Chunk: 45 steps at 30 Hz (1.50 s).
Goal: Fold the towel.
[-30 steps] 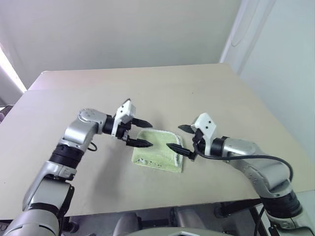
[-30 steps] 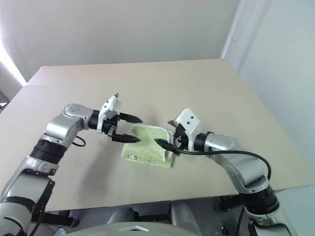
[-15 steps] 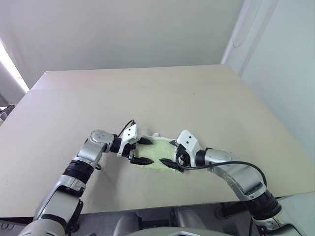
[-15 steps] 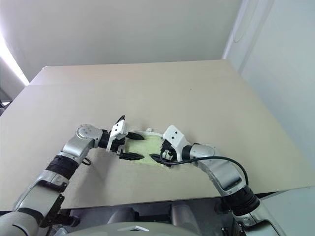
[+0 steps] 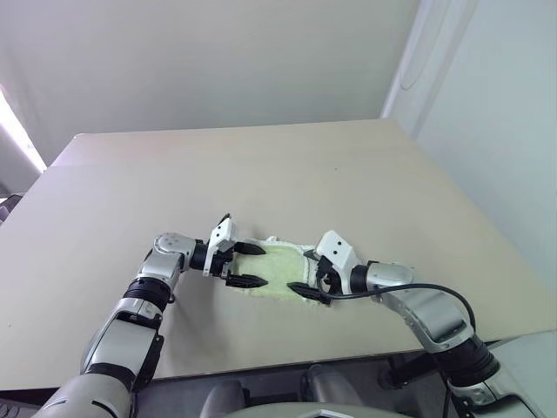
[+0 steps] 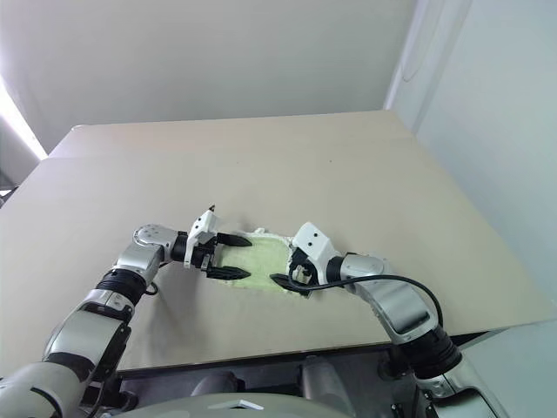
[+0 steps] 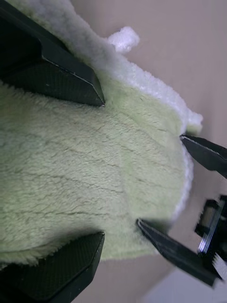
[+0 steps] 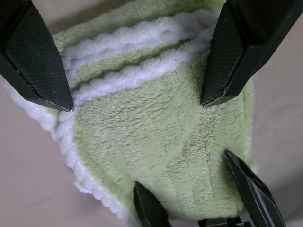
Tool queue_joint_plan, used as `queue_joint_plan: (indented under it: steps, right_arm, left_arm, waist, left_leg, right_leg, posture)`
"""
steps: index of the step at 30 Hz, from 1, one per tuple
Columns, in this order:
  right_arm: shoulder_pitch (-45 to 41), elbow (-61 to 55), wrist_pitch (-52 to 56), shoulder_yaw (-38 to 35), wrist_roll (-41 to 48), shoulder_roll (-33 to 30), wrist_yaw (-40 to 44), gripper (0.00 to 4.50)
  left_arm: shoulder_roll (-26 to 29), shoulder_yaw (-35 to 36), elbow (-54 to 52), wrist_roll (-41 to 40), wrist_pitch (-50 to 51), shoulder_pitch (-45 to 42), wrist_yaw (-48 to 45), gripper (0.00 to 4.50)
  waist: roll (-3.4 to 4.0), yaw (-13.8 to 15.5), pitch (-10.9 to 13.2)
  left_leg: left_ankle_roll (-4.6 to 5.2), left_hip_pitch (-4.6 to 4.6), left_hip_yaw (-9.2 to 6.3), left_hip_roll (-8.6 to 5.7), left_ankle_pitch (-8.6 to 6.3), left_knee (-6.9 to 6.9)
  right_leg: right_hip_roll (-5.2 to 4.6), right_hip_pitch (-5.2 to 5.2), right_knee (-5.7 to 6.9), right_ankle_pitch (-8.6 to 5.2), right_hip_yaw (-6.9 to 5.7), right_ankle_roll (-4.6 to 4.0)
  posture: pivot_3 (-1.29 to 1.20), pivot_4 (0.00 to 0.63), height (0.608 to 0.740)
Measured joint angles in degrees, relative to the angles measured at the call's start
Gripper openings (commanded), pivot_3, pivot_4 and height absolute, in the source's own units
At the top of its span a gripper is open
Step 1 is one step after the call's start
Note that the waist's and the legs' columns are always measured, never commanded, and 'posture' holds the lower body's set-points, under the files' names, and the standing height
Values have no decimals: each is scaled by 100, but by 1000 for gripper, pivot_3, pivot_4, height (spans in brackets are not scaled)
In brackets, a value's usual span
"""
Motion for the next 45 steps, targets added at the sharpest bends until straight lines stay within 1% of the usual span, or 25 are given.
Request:
queue_joint_plan:
  steps: [2, 3, 4, 7, 9, 11, 13, 16, 18, 20, 27, 32, 39, 45]
  right_arm:
    - [-40, -152, 85, -248, 211, -46, 117, 4500]
    - [-85, -247, 173, -373, 334, -63, 159, 4500]
    - [-119, -296, 205, -441, 389, -73, 195, 4500]
    - [-161, -434, 204, -467, 458, -93, 292, 4500]
    - [-233, -678, 202, -450, 545, -126, 423, 4500]
    - [-350, -958, 195, -408, 597, -150, 540, 4500]
    - [-495, -1016, 187, -287, 581, -151, 594, 4500]
    - [-573, -971, 177, -51, 528, -148, 682, 4500]
    - [-611, -927, 191, 36, 534, -146, 751, 4500]
    - [-677, -883, 261, 102, 532, -153, 796, 4500]
    - [-994, -662, 440, 696, 371, 10, 841, 4500]
    - [-1049, -524, 302, 913, 123, -112, 964, 4500]
    - [-1055, -445, -78, 1120, -319, -277, 1090, 4500]
    - [-681, -495, -383, 1163, -564, -478, 1153, 4500]
  left_arm:
    - [126, 140, 201, -42, -44, -130, -160, 4455]
    - [209, 232, 268, -38, -104, -188, -209, 4455]
    - [258, 277, 317, -34, -173, -225, -227, 4455]
    - [306, 349, 485, -5, -391, -261, -293, 4455]
    - [452, 455, 550, -18, -437, -320, -329, 4455]
    - [806, 607, -36, -145, 76, -391, -318, 4455]
    - [1031, 782, -925, -360, 676, -461, -316, 4455]
    - [1127, 936, -2210, -823, 1690, -372, -285, 4455]
    - [1164, 926, -2772, -1033, 2259, -96, -251, 4455]
    - [1230, 891, -3106, -1065, 2497, 179, -204, 4455]
    - [1816, 789, -3900, -933, 2697, 693, -6, 4455]
    - [2124, 766, -4394, -946, 2858, 986, 62, 4455]
    - [2270, 709, -4650, -902, 2821, 1214, 209, 4455]
    - [2248, 667, -4775, -876, 2871, 1214, 493, 4455]
  waist:
    - [-1, -10, 1]
    - [-1, -22, 0]
    - [-1, -22, -1]
    - [-1, -6, 0]
    - [-6, -16, 9]
    - [-24, -31, 18]
    - [-23, -33, 18]
    - [-11, -14, 12]
    - [-10, -43, 12]
    - [-11, -67, 14]
    - [-5, -34, 18]
    - [-5, -40, 18]
    - [-4, -42, 19]
    - [-5, -34, 19]
  left_leg:
    - [6, -28, -3, -2, -3, -13]
    - [8, -73, -5, -2, -4, -12]
    - [8, -87, -6, -2, -3, -11]
    - [8, -97, -7, -3, -3, -12]
    - [8, -98, -5, -3, -3, -9]
    - [8, -99, -9, 0, -3, -6]
    - [8, -93, -5, -1, -3, -4]
    - [8, -90, 0, -5, -3, -4]
    - [8, -90, 1, -4, -3, -5]
    - [8, -90, 1, -1, -3, -6]
    - [8, -87, -6, 1, -2, -4]
    - [8, -93, 2, -1, -3, -4]
    - [8, -89, 1, 0, -2, -5]
    - [8, -92, 1, -1, -2, -5]
  right_leg:
    - [4, -32, 9, 1, 1, -2]
    - [6, -70, 23, 3, 1, 0]
    - [6, -99, 31, 6, 1, 5]
    - [6, -113, 34, 12, 0, 12]
    - [6, -114, 34, 4, 2, 1]
    - [7, -115, 36, 2, 0, -4]
    - [3, -106, 34, 1, 3, -6]
    - [-4, -98, 28, -2, 6, -2]
    - [-2, -101, 28, -1, 8, -2]
    - [5, -110, 37, 0, 9, -3]
    - [6, -109, 40, 1, 3, -11]
    - [1, -110, 31, -1, 7, -8]
    - [4, -112, 36, -1, 7, -9]
    - [3, -112, 33, -1, 7, -8]
  posture:
    - [0, 0, 712]
    - [0, 0, 712]
    - [0, 0, 712]
    - [0, 0, 712]
    - [0, 0, 712]
    - [0, 0, 712]
    - [0, 0, 712]
    - [0, 0, 712]
    - [0, 0, 712]
    - [0, 0, 712]
    - [0, 0, 712]
    - [0, 0, 712]
    - [0, 0, 712]
    - [0, 0, 712]
